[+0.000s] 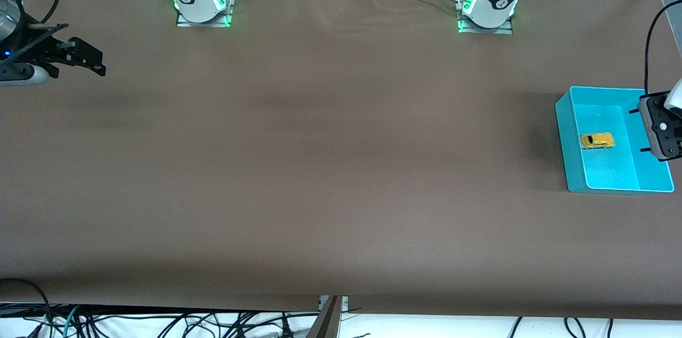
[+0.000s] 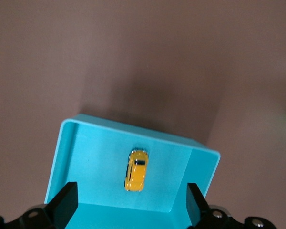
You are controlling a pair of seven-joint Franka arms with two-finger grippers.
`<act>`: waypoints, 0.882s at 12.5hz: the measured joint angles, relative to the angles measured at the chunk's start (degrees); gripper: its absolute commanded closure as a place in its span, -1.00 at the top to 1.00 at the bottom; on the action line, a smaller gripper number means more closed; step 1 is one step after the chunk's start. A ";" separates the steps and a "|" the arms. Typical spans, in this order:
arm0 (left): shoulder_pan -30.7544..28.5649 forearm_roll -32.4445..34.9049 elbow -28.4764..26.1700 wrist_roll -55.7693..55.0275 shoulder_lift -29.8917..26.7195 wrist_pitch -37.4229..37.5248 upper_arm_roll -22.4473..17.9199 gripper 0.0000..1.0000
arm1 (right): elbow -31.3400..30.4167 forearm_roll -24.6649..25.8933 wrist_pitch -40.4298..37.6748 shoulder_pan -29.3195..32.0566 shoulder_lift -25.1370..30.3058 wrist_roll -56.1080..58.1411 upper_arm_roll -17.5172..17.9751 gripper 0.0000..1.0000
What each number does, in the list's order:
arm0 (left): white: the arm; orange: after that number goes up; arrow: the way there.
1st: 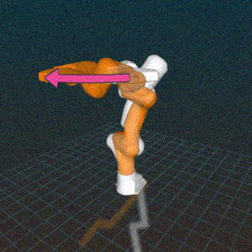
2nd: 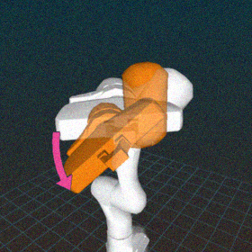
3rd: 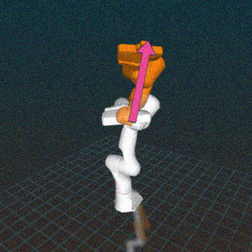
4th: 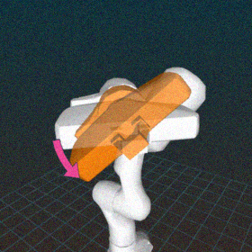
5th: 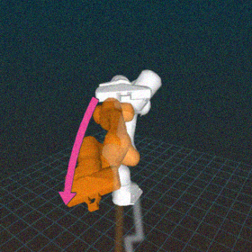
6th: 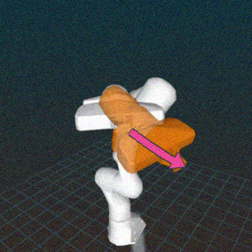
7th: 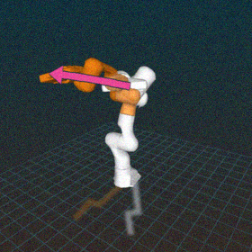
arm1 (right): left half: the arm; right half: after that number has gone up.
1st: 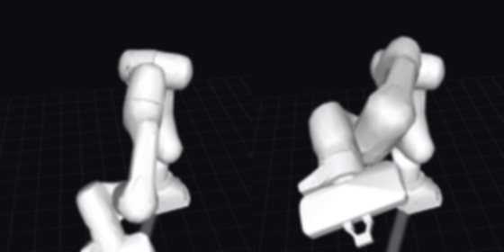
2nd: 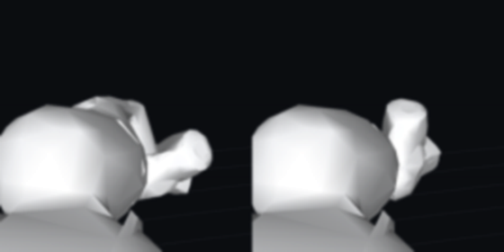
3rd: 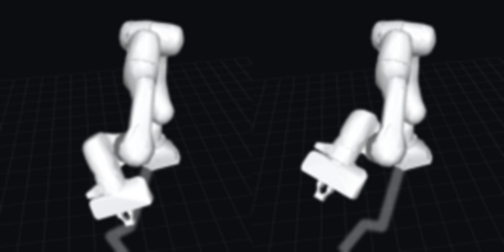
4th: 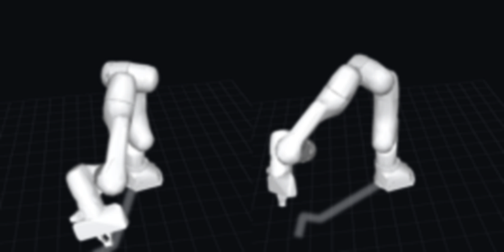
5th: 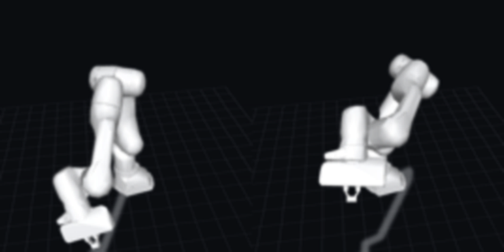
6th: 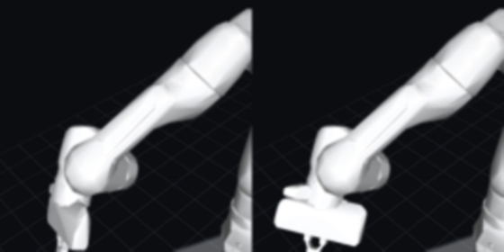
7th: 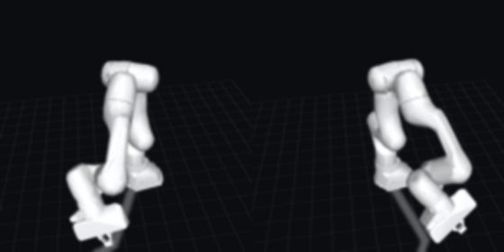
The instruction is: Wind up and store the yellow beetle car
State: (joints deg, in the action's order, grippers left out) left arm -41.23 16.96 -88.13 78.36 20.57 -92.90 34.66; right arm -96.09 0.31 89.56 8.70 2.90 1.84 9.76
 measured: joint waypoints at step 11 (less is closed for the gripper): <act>30.64 -13.38 2.57 -56.41 -13.34 10.16 -15.76 1.00 | 0.36 -0.18 -1.75 -0.61 0.09 -4.19 1.54 1.00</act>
State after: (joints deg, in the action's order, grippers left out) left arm -10.59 3.58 -85.56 21.95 7.22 -82.74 18.90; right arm -95.72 0.13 87.81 8.09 2.98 -2.35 11.30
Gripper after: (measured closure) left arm 0.000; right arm 0.000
